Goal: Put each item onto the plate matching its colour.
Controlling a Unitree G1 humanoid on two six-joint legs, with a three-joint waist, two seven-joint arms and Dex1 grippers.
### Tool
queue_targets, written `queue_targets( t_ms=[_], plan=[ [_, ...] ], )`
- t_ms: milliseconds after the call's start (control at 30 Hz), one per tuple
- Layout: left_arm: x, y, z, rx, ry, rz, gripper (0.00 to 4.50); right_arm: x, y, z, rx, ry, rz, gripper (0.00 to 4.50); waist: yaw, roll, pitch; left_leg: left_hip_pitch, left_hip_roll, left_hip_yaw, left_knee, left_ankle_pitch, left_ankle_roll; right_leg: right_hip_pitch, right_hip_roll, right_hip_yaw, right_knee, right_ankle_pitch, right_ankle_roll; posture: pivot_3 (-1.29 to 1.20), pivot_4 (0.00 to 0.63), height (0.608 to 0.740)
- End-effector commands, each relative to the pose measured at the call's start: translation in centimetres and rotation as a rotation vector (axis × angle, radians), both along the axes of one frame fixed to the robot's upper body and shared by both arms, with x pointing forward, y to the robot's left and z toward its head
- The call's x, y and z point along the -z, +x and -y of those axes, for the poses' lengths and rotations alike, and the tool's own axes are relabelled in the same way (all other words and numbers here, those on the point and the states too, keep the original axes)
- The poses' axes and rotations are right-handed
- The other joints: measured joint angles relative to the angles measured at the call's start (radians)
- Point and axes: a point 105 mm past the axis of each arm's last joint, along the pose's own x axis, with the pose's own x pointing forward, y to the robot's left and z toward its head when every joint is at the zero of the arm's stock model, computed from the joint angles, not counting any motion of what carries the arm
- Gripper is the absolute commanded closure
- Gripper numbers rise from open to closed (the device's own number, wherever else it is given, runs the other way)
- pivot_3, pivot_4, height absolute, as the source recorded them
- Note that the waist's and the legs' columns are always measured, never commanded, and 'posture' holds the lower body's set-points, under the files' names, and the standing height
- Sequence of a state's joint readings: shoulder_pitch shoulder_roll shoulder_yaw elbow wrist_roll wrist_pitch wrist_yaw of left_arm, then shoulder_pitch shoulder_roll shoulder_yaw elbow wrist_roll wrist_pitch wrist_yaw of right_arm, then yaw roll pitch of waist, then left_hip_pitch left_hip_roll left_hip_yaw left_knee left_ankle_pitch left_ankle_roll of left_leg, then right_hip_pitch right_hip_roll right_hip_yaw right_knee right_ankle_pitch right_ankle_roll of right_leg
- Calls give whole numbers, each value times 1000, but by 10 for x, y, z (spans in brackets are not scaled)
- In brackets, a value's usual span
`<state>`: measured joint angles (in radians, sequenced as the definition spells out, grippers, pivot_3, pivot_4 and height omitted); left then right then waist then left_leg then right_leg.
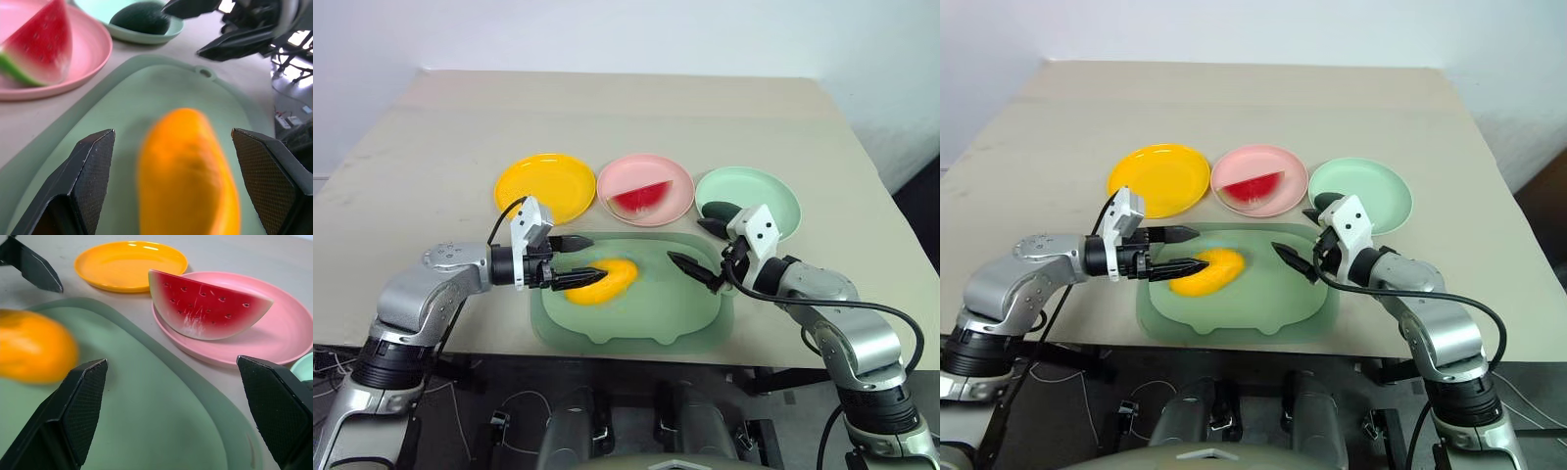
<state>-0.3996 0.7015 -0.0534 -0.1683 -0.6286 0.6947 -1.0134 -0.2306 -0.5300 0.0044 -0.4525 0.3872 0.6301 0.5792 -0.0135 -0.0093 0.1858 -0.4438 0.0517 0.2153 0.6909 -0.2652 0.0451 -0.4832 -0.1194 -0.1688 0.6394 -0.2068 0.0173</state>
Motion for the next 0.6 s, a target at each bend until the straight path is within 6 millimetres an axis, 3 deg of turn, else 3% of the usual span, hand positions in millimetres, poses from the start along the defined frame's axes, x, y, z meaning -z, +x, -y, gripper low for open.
queue_targets(
  t_ms=[33,267,600],
  plan=[
    [10,-4,5,18,45,-14,503,-13,-4,0,0,6,51,0,0,0,0,0,0,0,0,0,0,0,0,0,0,0,0,0,150,696],
    [17,-14,16,89,21,-37,503,-11,-1,3,19,-16,41,0,1,0,0,1,0,0,0,0,0,1,0,0,-1,-1,1,0,150,696],
    [25,-26,2,185,81,-77,503,-8,0,6,27,-42,34,0,0,0,0,1,0,0,0,0,0,1,0,0,-1,-1,2,0,150,696]
  ],
)
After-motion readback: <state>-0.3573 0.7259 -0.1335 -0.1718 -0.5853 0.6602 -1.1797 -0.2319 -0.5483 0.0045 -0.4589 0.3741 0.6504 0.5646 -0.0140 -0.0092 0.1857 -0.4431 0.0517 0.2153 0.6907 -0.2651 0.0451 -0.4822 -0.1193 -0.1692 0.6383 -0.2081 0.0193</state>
